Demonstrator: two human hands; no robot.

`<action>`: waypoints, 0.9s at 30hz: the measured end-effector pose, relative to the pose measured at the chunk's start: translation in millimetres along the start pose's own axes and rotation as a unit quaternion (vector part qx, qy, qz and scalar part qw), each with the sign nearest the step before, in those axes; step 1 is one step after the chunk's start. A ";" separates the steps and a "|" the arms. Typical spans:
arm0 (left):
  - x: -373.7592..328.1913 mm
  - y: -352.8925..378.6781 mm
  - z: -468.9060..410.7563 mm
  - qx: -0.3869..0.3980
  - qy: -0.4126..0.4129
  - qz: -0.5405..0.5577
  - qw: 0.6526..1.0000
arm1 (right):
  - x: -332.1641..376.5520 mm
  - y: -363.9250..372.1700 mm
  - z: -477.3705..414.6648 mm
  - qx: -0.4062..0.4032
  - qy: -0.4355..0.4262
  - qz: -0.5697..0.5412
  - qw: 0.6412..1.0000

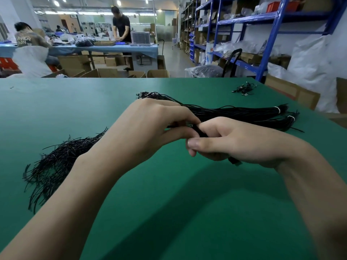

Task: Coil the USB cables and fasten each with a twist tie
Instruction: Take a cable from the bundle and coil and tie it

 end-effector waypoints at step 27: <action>-5.2 -19.1 -0.9 -0.039 0.021 -0.081 0.996 | 13.9 -3.9 -4.6 -0.012 -0.038 -0.096 0.995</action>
Point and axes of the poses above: each hand's wrist, its own z-axis away from the middle knuckle, its own y-axis out of the palm, x = y × z, the point moved 9 cm from there along -z, towards the middle knuckle, and after that the axes turned 6 degrees about -x, right-handed, at the moved point
